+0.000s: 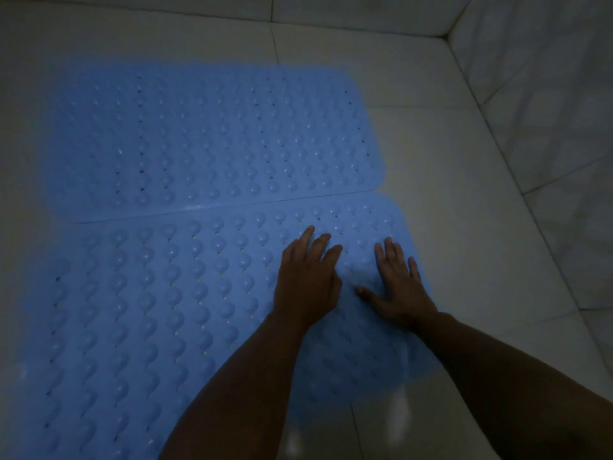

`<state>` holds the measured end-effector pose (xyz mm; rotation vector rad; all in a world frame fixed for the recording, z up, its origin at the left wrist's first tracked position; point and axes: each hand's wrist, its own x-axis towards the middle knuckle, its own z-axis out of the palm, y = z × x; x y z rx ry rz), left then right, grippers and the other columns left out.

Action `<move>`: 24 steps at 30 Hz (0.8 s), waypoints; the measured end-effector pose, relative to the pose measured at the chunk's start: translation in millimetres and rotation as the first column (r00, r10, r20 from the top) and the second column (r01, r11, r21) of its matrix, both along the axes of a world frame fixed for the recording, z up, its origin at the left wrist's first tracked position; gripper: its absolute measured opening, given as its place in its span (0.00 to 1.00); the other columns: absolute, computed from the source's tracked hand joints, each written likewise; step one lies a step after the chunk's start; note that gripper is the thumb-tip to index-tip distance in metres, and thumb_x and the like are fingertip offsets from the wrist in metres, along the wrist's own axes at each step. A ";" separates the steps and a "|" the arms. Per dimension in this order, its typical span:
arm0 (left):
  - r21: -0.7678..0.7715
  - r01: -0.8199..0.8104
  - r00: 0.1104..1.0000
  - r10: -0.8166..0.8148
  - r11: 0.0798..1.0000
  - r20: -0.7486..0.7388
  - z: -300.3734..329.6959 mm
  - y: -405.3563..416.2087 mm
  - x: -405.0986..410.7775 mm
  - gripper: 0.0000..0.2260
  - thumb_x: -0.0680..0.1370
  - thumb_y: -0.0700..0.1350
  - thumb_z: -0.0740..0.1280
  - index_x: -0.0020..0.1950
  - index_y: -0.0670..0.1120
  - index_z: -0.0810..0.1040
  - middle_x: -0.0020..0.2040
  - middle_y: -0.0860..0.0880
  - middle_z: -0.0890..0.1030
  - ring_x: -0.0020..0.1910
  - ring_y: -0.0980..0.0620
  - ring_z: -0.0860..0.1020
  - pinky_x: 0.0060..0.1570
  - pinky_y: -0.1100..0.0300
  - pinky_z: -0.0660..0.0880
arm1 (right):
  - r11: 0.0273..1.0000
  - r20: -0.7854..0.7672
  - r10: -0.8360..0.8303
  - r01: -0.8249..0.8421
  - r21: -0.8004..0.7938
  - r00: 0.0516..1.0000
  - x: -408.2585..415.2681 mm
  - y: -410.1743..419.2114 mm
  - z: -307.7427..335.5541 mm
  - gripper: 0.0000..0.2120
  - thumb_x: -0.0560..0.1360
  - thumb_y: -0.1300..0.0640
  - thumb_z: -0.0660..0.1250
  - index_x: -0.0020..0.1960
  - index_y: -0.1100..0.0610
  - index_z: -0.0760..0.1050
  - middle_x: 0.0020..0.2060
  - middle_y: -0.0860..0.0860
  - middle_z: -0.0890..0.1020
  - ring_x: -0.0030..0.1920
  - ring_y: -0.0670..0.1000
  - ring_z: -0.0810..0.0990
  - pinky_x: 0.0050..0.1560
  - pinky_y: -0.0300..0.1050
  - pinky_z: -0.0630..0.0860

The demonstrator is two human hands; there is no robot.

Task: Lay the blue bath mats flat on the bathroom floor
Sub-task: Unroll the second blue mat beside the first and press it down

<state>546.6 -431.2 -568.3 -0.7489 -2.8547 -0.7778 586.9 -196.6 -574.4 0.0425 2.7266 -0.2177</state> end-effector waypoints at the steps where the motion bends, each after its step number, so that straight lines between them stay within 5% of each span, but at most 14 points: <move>1: -0.012 0.001 1.000 -0.001 1.000 0.021 4.4 -0.5 0.2 0.22 0.75 0.49 0.63 0.68 0.46 0.78 0.72 0.43 0.75 0.77 0.38 0.66 0.68 0.40 0.70 | 0.999 0.063 -0.001 0.003 -0.035 0.998 -5.3 3.5 7.6 0.47 0.75 0.26 0.51 0.82 0.50 0.36 0.80 0.50 0.34 0.80 0.50 0.34 0.80 0.59 0.41; 4: -0.043 0.003 0.997 0.001 0.999 0.073 21.8 -2.2 5.0 0.23 0.74 0.49 0.63 0.68 0.47 0.78 0.72 0.44 0.75 0.77 0.39 0.65 0.68 0.40 0.70 | 0.985 0.103 -0.094 0.108 -0.136 0.990 -16.9 8.6 39.7 0.42 0.76 0.31 0.56 0.82 0.51 0.50 0.82 0.50 0.49 0.81 0.49 0.48 0.80 0.53 0.50; 7: -0.055 0.028 0.998 -0.025 0.998 0.059 26.1 -3.9 10.0 0.23 0.74 0.49 0.63 0.69 0.48 0.77 0.73 0.45 0.74 0.78 0.40 0.64 0.69 0.40 0.69 | 0.984 -0.140 -0.163 0.150 -0.098 0.977 -9.2 4.4 47.2 0.35 0.78 0.34 0.57 0.80 0.50 0.60 0.79 0.48 0.62 0.79 0.49 0.59 0.76 0.47 0.59; 11: -0.041 0.046 0.998 -0.044 0.998 0.055 10.2 -9.7 20.7 0.22 0.75 0.49 0.64 0.69 0.48 0.76 0.73 0.44 0.74 0.78 0.38 0.64 0.68 0.39 0.70 | 0.993 -0.165 -0.117 0.118 -0.006 0.979 36.1 -7.0 8.0 0.40 0.79 0.30 0.45 0.82 0.53 0.49 0.82 0.54 0.48 0.81 0.53 0.44 0.80 0.56 0.49; 13: -0.046 0.071 0.996 -0.068 0.996 0.063 5.3 -7.7 33.2 0.23 0.75 0.50 0.64 0.70 0.48 0.76 0.74 0.45 0.72 0.78 0.38 0.63 0.68 0.39 0.70 | 0.996 -0.198 -0.085 0.091 0.022 0.977 54.2 -10.9 -7.1 0.41 0.79 0.30 0.48 0.82 0.54 0.44 0.82 0.54 0.44 0.81 0.54 0.40 0.80 0.60 0.47; 17: -0.014 0.120 0.992 -0.120 0.993 0.034 -4.5 -5.9 27.8 0.24 0.74 0.50 0.64 0.70 0.48 0.76 0.76 0.45 0.71 0.80 0.39 0.61 0.70 0.40 0.68 | 0.995 -0.330 -0.086 0.096 0.014 0.940 53.2 -15.5 -14.2 0.42 0.78 0.33 0.54 0.82 0.56 0.48 0.82 0.55 0.48 0.82 0.55 0.45 0.79 0.62 0.50; 24: 0.027 -0.039 0.999 0.038 0.999 0.039 -8.6 -10.2 34.0 0.22 0.75 0.49 0.64 0.69 0.47 0.78 0.75 0.45 0.72 0.79 0.39 0.62 0.68 0.41 0.69 | 0.995 -0.329 -0.100 0.092 -0.039 0.939 58.9 -16.0 -16.2 0.44 0.77 0.31 0.55 0.82 0.55 0.48 0.82 0.54 0.49 0.82 0.54 0.45 0.80 0.61 0.48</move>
